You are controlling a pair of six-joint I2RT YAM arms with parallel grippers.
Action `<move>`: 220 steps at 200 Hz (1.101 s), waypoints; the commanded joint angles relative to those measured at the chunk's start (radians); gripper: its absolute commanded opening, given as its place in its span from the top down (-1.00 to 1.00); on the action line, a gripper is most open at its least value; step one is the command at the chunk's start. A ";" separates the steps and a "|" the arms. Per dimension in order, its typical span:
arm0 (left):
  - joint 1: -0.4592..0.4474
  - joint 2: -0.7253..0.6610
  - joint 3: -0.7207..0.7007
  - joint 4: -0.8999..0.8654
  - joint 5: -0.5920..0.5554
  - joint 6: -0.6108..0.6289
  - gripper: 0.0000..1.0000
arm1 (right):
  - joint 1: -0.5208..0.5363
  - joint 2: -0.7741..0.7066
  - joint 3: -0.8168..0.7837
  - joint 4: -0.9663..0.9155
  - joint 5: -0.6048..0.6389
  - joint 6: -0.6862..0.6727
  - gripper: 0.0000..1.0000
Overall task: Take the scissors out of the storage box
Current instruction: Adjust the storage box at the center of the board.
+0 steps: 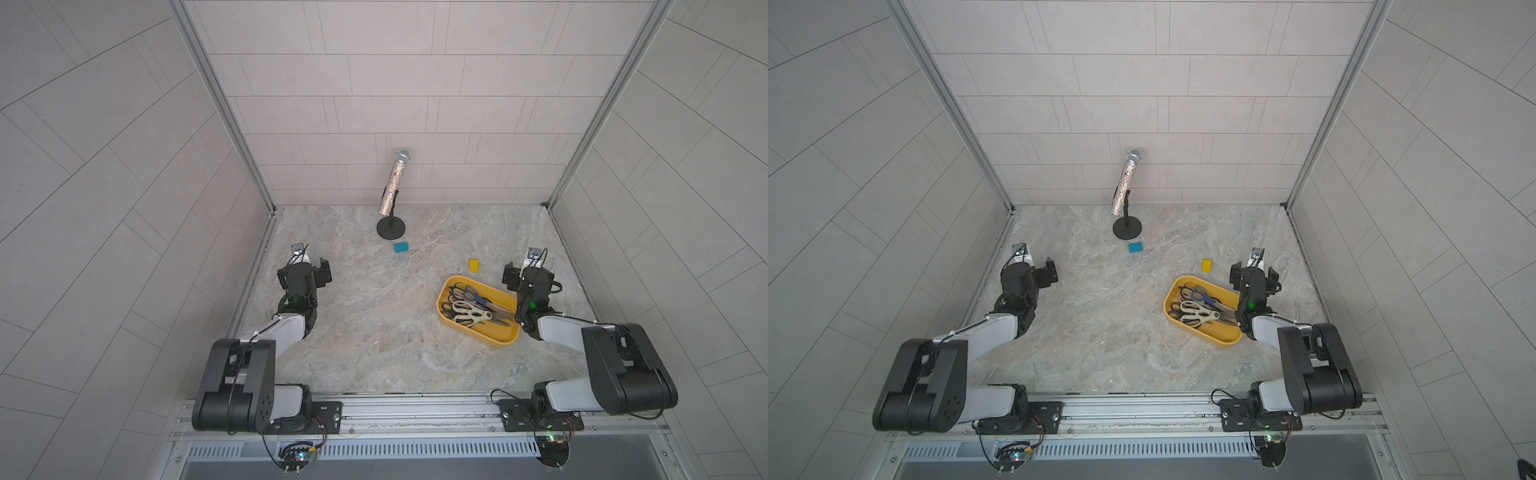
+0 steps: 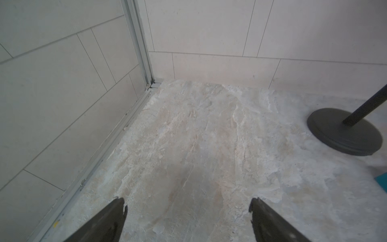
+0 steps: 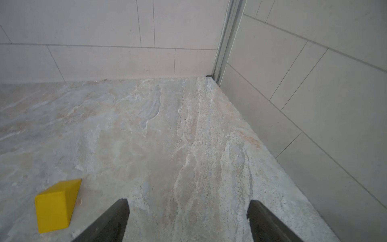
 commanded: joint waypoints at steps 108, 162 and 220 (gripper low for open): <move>-0.221 -0.035 0.441 -1.293 0.229 -0.286 -1.00 | 0.164 0.011 0.756 -1.573 -0.370 0.610 -0.08; -0.233 -0.135 0.342 -1.230 0.400 -0.323 -1.00 | 0.265 -0.058 0.619 -1.559 -0.362 0.967 -0.06; -0.240 -0.271 0.181 -1.155 0.480 -0.407 -1.00 | 0.176 0.136 0.741 -1.541 -0.418 1.237 -0.06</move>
